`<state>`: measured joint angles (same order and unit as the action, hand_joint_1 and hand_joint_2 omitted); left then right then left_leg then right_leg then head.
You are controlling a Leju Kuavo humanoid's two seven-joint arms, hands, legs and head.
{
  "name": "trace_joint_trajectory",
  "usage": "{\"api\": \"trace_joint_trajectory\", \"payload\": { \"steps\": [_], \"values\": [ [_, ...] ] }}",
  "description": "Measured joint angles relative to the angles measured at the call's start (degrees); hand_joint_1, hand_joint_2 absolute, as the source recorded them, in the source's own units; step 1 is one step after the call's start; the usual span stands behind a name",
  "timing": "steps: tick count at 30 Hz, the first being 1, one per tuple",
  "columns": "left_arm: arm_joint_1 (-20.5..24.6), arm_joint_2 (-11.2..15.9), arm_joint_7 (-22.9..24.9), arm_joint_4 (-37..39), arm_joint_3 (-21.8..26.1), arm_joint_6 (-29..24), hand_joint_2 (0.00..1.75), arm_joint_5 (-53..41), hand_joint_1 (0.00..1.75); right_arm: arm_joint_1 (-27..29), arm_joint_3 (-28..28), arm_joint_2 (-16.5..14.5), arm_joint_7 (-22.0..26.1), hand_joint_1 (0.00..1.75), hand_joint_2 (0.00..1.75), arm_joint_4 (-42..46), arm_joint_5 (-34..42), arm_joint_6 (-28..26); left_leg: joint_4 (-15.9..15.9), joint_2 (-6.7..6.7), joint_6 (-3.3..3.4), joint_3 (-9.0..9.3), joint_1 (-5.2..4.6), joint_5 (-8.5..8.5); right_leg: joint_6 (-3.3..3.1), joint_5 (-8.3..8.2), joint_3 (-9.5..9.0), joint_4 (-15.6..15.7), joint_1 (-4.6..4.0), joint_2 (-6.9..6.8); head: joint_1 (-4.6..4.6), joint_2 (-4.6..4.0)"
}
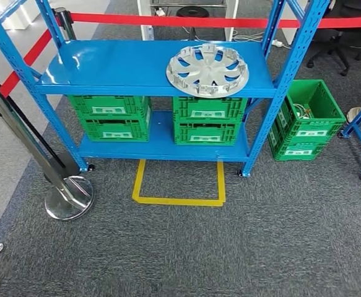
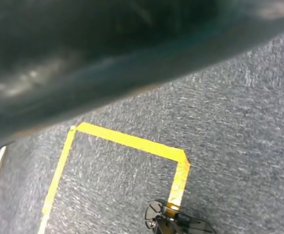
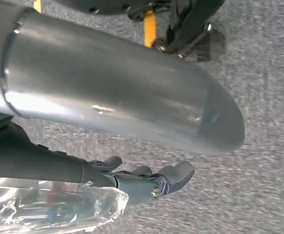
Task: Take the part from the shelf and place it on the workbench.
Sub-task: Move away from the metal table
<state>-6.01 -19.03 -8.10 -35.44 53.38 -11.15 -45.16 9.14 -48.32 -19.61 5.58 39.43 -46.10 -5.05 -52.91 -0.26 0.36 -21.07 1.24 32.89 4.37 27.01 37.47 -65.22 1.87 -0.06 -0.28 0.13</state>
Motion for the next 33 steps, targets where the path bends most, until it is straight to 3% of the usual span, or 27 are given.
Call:
{"api": "trace_joint_trajectory", "payload": {
  "steps": [1, 2, 5, 7, 9, 11, 12, 13, 15, 17, 18, 22, 28, 33],
  "values": [
    [-0.5, 0.0, 0.3, -0.6, -0.9, 0.0, 0.0, 0.4, 0.0, 0.0, 0.0, 0.0, -0.1, 0.0, 0.0, 0.0, 0.0, 0.0, -0.4, -0.07, -0.56, 0.38, 0.08, 0.7, 0.19, -0.76, -1.7, 3.0, 0.16, 0.07, 0.34, -0.01],
    [-0.9, 0.0, 0.4, -1.1, -1.7, 0.0, 0.0, 0.6, 0.0, 0.0, 0.0, -0.1, -0.1, 0.0, 0.0, -0.1, 0.0, 0.0, -0.7, -0.13, -1.02, 0.52, 0.06, 1.24, -0.12, -0.59, -2.79, 4.7, 0.18, 0.18, 0.56, -0.01],
    [-1.2, 0.1, 0.5, -2.1, -3.2, 0.0, 0.0, 1.1, 0.0, -0.1, 0.0, -0.1, -0.1, 0.0, 0.0, -0.1, 0.0, 0.0, -1.1, -0.21, -1.65, 0.52, -0.02, 1.99, -2.39, 1.38, -3.43, 5.0, -0.11, 0.31, 0.16, 0.0],
    [-1.4, 0.1, 0.9, -2.8, -4.3, -0.2, 0.0, 2.5, 0.0, 0.0, -0.1, -0.2, 0.3, 0.0, 0.0, -0.1, 0.0, 0.0, -2.7, -0.12, -1.86, 0.04, 0.13, 2.97, -3.38, 2.02, -3.83, 5.0, -0.18, 0.23, -0.26, 0.01],
    [-1.8, 0.1, 1.8, -3.8, -6.0, -0.4, 0.0, 4.6, 0.0, -0.2, -0.1, -0.2, 0.6, 0.0, 0.0, -0.1, -0.1, -0.1, -9.5, -0.03, -2.02, -3.86, 0.13, 5.49, -4.03, 2.59, -4.41, 5.1, -0.28, 0.08, -0.48, 0.01],
    [-2.6, 0.1, 2.6, -4.9, -7.7, -0.5, 0.0, 6.1, 0.0, -0.3, -0.1, -0.2, 0.7, 0.0, 0.0, -0.1, -0.1, -0.1, -18.3, -0.03, -1.95, -9.97, 0.06, 7.66, -4.39, 3.25, -5.01, 5.1, -0.49, 0.02, -0.54, 0.01],
    [-3.1, 0.0, 3.0, -5.4, -8.5, -0.6, 0.0, 6.7, 0.0, -0.3, -0.2, -0.2, 0.8, 0.0, 0.0, -0.1, 0.0, -0.1, -20.7, -0.03, -1.77, -12.27, 0.02, 7.19, -4.47, 3.6, -5.47, 5.1, -0.6, 0.09, -0.55, 0.01],
    [-3.6, 0.0, 3.4, -5.9, -9.2, -0.7, 0.0, 7.2, 0.0, -0.2, -0.2, -0.2, 0.8, 0.0, 0.0, -0.1, 0.0, -0.1, -21.1, -0.03, -1.49, -13.64, -0.07, 5.56, -4.5, 3.98, -6.02, 5.1, -0.71, 0.18, -0.55, 0.01],
    [-4.7, -0.2, 4.1, -7.0, -10.8, -0.9, 0.0, 8.3, 0.0, -0.2, -0.2, -0.2, 0.8, 0.0, 0.0, -0.1, 0.2, -0.1, -16.1, -0.03, -0.46, -13.74, -0.55, -0.65, -4.34, 4.78, -7.26, 5.1, -0.88, 0.35, -0.57, 0.01],
    [-5.4, -0.2, 4.8, -8.0, -12.2, -1.3, 0.0, 9.4, 0.0, -0.2, -0.2, -0.3, 0.7, 0.0, 0.0, -0.1, 0.3, -0.1, -10.8, 0.04, 0.78, -12.7, -1.23, -4.7, -3.91, 5.45, -7.97, 5.2, -0.94, 0.37, -0.44, 0.01],
    [-5.7, -0.3, 5.3, -8.6, -12.9, -1.6, 0.0, 10.0, 0.0, -0.2, -0.2, -0.3, 0.7, 0.0, 0.0, -0.1, 0.4, -0.1, -9.0, 0.07, 0.99, -12.21, -1.43, -5.03, -3.72, 5.64, -8.0, 5.2, -0.99, 0.33, -0.37, 0.01],
    [-7.2, -0.7, 5.9, -10.6, -15.8, -2.6, 0.0, 12.1, 0.0, -0.1, -0.2, -0.3, 0.7, 0.0, 0.0, -0.1, 0.8, -0.1, -6.7, -0.11, -1.73, -11.51, -1.36, -4.07, -3.56, 5.7, -8.01, 5.5, -1.01, 0.03, -0.2, 0.01],
    [-8.4, -0.8, 7.6, -12.9, -19.0, -3.1, 0.0, 14.1, 0.0, -0.1, 0.0, -0.2, 0.8, 0.0, 0.0, 0.0, 2.0, -0.6, -6.5, -0.12, -0.6, -10.79, -1.34, -3.38, -3.34, 5.83, -8.75, 6.7, -1.08, 0.01, -0.13, 0.01],
    [-9.3, -0.9, 8.8, -14.5, -21.0, -3.8, 0.0, 15.3, 0.0, -0.1, 0.4, -0.2, 0.4, 0.0, 0.0, 0.0, 3.0, -1.3, -6.5, -0.12, -0.38, -10.52, -1.37, -3.25, -3.13, 5.76, -9.18, 7.1, -1.06, 0.0, -0.13, 0.01]
  ]
}}
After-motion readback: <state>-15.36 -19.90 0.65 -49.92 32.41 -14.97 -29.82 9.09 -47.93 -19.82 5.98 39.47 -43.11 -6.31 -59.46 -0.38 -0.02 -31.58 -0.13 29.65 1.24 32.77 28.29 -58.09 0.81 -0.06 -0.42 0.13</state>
